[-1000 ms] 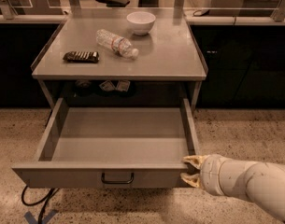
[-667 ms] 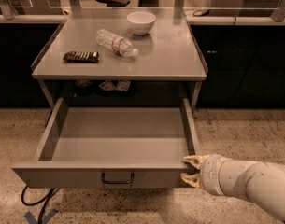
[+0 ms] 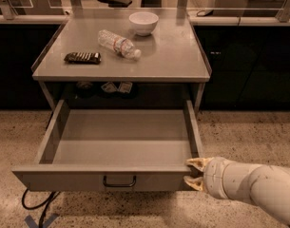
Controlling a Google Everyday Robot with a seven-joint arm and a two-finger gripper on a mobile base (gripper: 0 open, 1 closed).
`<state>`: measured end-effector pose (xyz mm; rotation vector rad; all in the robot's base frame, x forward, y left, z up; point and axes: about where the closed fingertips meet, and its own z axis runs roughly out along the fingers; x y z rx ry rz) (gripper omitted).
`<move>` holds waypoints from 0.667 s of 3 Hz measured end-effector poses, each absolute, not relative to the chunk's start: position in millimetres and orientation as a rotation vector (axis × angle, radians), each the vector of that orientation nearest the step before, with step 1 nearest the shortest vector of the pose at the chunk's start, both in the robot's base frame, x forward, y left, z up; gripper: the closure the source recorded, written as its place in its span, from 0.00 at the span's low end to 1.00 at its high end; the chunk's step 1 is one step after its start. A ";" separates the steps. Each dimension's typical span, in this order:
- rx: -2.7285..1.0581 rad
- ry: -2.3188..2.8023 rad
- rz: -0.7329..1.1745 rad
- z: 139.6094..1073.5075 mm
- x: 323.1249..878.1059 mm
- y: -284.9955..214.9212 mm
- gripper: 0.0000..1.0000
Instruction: Open top drawer
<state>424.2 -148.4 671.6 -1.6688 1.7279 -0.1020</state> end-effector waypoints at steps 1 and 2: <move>-1.669 1.728 -0.102 671.6 424.2 -148.4 0.16; -1.669 1.728 -0.102 671.6 424.2 -148.3 0.00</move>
Offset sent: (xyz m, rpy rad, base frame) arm 0.0000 0.0000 0.0000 0.0000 0.0000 0.0000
